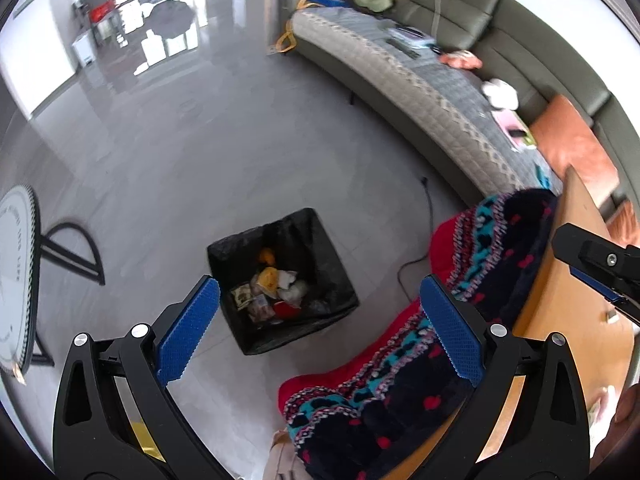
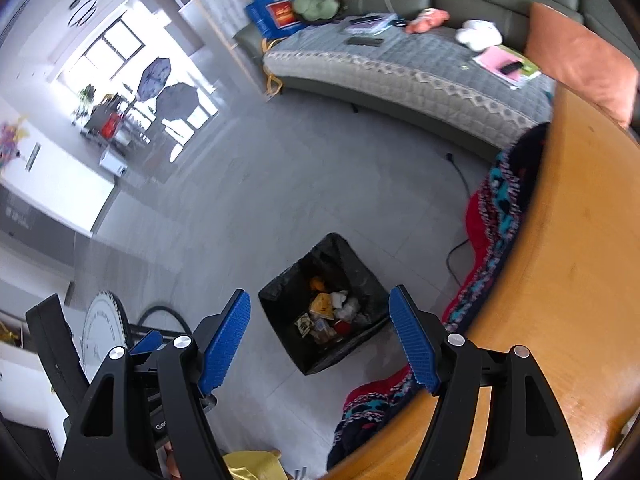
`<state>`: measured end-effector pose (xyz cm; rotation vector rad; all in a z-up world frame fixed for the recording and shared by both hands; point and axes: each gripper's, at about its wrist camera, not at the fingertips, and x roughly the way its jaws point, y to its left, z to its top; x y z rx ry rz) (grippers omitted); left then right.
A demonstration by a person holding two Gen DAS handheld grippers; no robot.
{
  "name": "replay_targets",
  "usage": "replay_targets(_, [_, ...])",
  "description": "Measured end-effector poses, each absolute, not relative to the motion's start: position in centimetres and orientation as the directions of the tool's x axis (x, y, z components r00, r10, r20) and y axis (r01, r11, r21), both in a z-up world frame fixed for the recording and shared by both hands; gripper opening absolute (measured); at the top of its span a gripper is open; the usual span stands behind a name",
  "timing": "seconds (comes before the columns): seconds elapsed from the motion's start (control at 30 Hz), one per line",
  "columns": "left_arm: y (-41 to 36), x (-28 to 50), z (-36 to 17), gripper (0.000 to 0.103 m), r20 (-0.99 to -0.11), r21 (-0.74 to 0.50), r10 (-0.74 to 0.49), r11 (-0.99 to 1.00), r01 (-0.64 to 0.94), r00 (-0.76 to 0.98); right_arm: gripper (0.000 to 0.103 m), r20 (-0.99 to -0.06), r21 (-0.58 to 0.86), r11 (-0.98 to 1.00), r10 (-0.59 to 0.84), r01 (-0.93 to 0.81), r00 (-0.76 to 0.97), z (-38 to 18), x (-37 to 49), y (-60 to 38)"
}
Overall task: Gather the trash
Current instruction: 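Move both open grippers back over the table, then grasp the pink plastic bag with the right gripper while the left grasps the silver barcode packet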
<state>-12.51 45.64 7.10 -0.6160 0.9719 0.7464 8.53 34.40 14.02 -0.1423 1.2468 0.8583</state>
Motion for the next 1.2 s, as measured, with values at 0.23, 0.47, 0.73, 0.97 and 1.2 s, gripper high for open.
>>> replay_targets(0.23, [39.2,-8.1,7.9,0.097,-0.885,-0.131,0.232,0.708,-0.694,0.404,0.073,-0.865,0.347,0.759,0.486,-0.551,0.126,14.5,11.9,26.9])
replay_targets(0.47, [31.9,-3.6,8.3,0.097,-0.884,-0.136,0.166,0.804,-0.579,0.438,0.073,-0.865,0.337,0.828,0.46,-0.448,0.202,14.9,14.5,18.0])
replay_targets(0.73, [23.0,1.1,8.7,0.097,-0.888,-0.142,0.073,0.895,-0.422,0.453,0.073,-0.871,0.316,0.904,0.397,-0.288,0.289,15.1,17.1,6.8])
replay_targets(0.97, [14.2,4.6,8.9,0.097,-0.892,-0.133,-0.008,0.961,-0.244,0.453,0.073,-0.882,0.277,0.948,0.315,-0.155,0.351,15.3,18.5,-2.3])
replay_targets(1.2, [7.5,7.6,8.5,0.097,-0.902,-0.131,-0.074,0.986,-0.106,0.425,0.073,-0.892,0.238,0.971,0.235,-0.041,0.385,14.8,19.7,-9.8])
